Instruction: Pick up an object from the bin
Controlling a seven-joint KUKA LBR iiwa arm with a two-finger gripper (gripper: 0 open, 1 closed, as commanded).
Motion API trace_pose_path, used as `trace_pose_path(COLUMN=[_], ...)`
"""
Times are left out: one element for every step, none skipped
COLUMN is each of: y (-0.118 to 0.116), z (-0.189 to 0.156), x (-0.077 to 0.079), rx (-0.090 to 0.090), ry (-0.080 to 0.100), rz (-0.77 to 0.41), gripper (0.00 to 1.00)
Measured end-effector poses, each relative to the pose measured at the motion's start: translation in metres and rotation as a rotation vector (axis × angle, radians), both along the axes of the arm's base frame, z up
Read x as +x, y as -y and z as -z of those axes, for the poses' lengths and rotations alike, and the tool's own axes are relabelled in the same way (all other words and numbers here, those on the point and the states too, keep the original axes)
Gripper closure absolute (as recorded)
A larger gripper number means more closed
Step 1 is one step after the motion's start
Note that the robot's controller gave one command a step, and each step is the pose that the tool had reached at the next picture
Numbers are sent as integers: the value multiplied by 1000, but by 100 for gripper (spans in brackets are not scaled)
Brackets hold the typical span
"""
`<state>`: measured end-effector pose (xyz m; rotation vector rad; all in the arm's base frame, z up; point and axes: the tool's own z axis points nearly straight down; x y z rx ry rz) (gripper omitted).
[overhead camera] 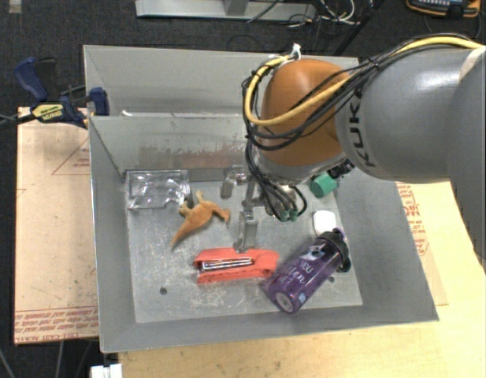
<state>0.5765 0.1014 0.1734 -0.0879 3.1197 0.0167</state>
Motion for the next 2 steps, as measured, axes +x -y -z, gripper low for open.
trace_pose_path(y=[0,-6], z=[0,47], x=[0,-7], rx=[0,0], ry=[0,8], rz=[0,-37], gripper=[0,0])
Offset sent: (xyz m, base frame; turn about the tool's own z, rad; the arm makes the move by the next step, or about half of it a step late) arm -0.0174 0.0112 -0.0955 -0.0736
